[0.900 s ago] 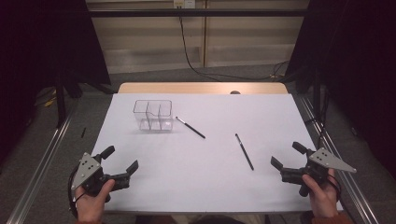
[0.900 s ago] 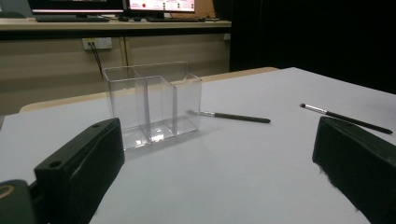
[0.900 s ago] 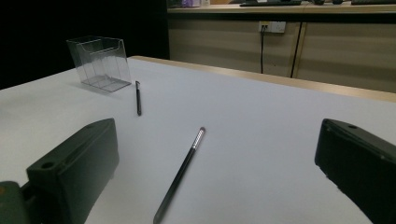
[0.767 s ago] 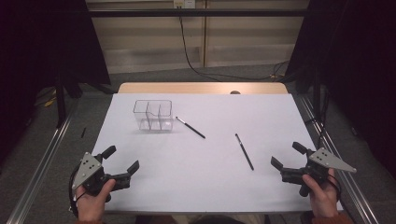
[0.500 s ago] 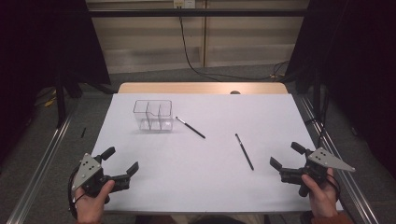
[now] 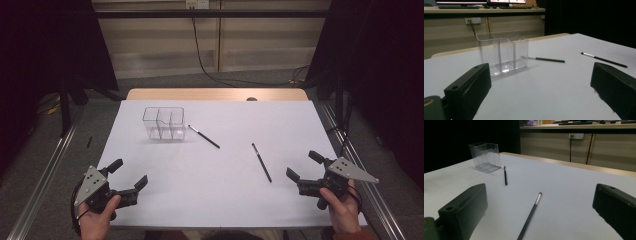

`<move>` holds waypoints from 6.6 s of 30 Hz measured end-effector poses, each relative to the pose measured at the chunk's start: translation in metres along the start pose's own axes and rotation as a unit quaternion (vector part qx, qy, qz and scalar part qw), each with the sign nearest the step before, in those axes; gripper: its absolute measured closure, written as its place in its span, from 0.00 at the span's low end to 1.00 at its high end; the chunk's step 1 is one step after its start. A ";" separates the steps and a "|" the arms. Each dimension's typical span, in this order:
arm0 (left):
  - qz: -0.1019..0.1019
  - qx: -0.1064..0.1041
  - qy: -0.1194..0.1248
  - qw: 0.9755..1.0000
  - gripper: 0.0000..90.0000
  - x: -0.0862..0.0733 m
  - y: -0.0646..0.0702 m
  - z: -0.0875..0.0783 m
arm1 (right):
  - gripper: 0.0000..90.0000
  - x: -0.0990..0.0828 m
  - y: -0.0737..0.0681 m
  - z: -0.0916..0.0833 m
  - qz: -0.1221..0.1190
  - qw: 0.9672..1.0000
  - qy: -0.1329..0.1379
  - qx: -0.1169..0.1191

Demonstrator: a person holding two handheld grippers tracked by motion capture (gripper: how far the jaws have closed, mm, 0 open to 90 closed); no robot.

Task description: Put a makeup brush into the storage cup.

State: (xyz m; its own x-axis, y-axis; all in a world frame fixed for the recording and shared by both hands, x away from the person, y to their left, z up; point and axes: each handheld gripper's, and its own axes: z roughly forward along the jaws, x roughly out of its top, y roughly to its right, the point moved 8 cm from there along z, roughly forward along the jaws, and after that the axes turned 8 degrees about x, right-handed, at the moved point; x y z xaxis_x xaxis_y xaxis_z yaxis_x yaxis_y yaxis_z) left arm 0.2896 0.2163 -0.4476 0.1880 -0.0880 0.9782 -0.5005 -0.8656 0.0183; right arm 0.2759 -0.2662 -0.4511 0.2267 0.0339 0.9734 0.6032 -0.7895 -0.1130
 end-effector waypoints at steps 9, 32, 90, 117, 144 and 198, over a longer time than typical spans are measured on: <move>0.010 -0.001 -0.006 1.000 0.03 -0.001 -0.001 0.005 | 0.00 0.006 -0.004 0.016 -0.015 1.000 -0.005 0.010; 0.017 -0.003 -0.004 1.000 0.03 0.000 -0.005 0.007 | 0.00 0.027 -0.016 0.054 -0.036 0.999 0.002 0.033; 0.020 0.005 -0.013 1.000 0.04 -0.003 -0.011 0.008 | 0.02 0.065 -0.028 0.204 -0.041 0.994 -0.035 0.092; 0.022 0.002 -0.016 1.000 0.04 -0.004 -0.010 0.008 | 0.04 0.057 -0.033 0.265 -0.058 0.992 -0.066 0.091; 0.022 0.001 -0.017 1.000 0.04 -0.004 -0.010 0.008 | 0.07 0.037 -0.024 0.286 -0.077 0.955 -0.268 0.105; 0.025 -0.001 -0.023 0.999 0.04 -0.007 -0.009 0.009 | 0.41 -0.019 -0.043 0.295 -0.109 0.794 -0.578 0.156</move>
State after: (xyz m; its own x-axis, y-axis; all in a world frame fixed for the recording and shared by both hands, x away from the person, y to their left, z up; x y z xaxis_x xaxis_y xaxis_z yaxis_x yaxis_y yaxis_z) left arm 0.3010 0.2205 -0.4563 0.2018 -0.1536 0.9673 -0.5124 -0.8583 -0.0294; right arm 0.4714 -0.0518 -0.5241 0.5324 0.8305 0.1637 0.8435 -0.5041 -0.1856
